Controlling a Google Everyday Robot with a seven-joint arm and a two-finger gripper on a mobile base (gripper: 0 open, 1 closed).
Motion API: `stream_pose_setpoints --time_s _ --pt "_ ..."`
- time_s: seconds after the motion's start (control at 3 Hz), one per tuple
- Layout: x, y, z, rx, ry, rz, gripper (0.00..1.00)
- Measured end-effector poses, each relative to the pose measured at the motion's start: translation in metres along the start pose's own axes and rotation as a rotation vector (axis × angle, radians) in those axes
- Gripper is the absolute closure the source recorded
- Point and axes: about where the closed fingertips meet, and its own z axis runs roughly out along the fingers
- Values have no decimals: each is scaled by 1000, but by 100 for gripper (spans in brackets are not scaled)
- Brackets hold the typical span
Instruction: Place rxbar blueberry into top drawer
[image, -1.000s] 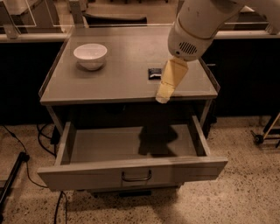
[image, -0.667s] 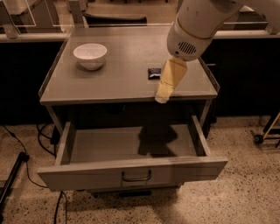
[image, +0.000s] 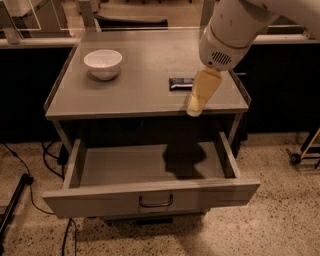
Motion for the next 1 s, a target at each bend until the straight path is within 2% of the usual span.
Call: stream_pose_setpoints --time_s 0.33,0.67,1.0 --pt "16 -22 9 27 -12 18 0" --pt "31 -51 22 31 -45 55 0" --pt "41 -85 43 -14 -132 101 0"
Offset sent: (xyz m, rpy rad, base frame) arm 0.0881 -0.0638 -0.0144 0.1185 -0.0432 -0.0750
